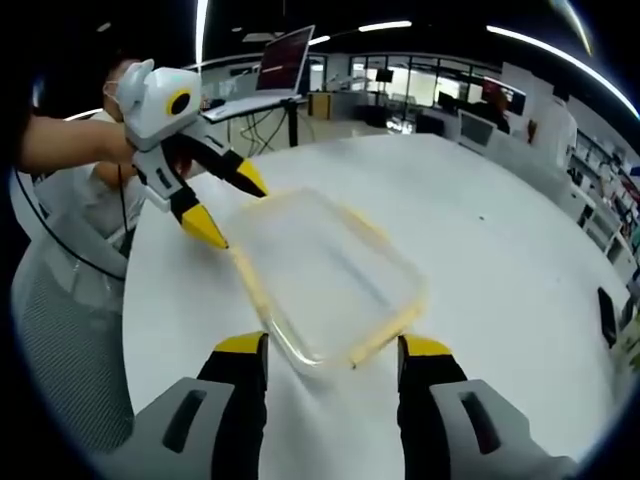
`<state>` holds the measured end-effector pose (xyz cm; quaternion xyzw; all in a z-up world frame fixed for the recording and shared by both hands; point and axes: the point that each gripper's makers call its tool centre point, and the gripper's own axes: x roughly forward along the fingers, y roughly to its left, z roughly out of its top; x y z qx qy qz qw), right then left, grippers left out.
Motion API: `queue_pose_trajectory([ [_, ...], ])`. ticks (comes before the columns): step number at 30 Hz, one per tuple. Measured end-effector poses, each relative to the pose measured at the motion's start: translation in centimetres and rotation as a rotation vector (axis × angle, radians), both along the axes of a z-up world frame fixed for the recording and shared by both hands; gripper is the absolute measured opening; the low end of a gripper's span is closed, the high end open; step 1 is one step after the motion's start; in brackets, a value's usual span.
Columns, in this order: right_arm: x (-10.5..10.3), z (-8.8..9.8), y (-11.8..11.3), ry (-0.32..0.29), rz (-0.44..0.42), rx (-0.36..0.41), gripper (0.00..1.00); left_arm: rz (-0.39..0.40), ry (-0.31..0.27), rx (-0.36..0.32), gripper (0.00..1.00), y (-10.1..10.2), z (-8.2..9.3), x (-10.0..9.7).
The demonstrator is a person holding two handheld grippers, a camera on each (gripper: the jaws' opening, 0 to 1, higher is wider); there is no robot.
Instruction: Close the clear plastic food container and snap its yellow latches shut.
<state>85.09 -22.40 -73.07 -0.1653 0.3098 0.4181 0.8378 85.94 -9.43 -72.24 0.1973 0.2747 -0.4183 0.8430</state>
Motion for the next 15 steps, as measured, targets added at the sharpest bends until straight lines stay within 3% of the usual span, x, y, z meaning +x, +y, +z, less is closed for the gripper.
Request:
queue_pose_trajectory([
  [15,-1.8,1.6,-1.3,-0.036,-0.069,0.053,0.57,0.051,-0.005,-0.068,0.51,0.9,1.3,-2.0],
])
